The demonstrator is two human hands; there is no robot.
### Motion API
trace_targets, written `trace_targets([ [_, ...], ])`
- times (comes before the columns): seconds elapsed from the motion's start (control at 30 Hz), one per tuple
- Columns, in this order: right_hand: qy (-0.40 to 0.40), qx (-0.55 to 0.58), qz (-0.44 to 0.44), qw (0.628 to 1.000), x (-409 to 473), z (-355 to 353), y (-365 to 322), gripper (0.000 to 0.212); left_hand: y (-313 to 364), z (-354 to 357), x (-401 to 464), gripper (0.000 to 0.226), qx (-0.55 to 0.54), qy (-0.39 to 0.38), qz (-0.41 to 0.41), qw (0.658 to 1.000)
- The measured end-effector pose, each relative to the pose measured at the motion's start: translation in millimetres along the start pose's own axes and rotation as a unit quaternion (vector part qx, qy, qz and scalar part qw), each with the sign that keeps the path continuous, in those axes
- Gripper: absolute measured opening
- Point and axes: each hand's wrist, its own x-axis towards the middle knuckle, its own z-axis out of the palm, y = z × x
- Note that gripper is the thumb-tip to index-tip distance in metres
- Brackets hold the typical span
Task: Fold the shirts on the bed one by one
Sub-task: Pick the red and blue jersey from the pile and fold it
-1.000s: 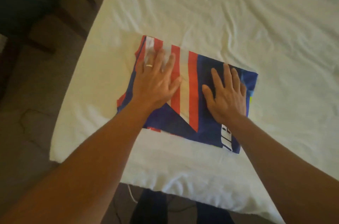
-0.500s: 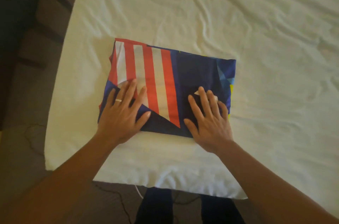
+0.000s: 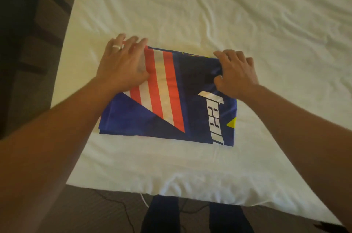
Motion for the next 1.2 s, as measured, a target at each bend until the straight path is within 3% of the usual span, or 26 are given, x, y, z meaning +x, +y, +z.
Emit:
trace_targets([
  [0.07, -0.025, -0.031, -0.002, 0.999, 10.4, -5.4, 0.0, 0.063, -0.2, -6.1, 17.3, 0.074, 0.023, -0.061, 0.01, 0.998],
  [0.3, -0.025, -0.001, 0.005, 1.0, 1.9, -17.7, 1.9, 0.022, -2.0, -33.8, 19.3, 0.031, -0.039, -0.081, -0.04, 0.995],
  [0.43, 0.027, 0.082, -0.003, 0.996, -20.3, -47.7, 5.9, 0.019, -3.7, -67.6, -1.9, 0.015, -0.052, -0.012, -0.01, 0.999],
  [0.53, 0.12, 0.15, -0.002, 0.981, -27.5, -86.7, 3.3, 0.025, -4.1, -111.9, -19.7, 0.021, -0.082, 0.065, 0.014, 0.994],
  [0.63, 0.215, 0.212, -0.03, 0.953, -35.1, -131.2, 0.0, 0.015, -1.0, -154.4, -43.7, 0.016, -0.151, 0.13, 0.019, 0.98],
  [0.7, 0.259, 0.214, -0.054, 0.94, -41.4, -149.2, 0.2, 0.009, 2.6, -167.7, -63.3, 0.011, -0.193, 0.165, 0.019, 0.967],
  [0.83, 0.314, 0.178, -0.108, 0.926, -66.9, -131.5, 3.1, 0.008, 13.5, -143.7, -104.4, 0.025, -0.214, 0.195, 0.042, 0.956],
  [1.0, 0.247, 0.101, -0.12, 0.956, -124.2, -36.3, 17.4, 0.006, 26.6, -36.8, -157.2, 0.012, -0.136, 0.123, 0.058, 0.981],
  [1.2, 0.057, 0.041, -0.14, 0.988, -193.0, 59.0, 25.2, 0.014, 39.4, 53.8, -213.9, 0.022, 0.003, 0.009, 0.136, 0.991],
])
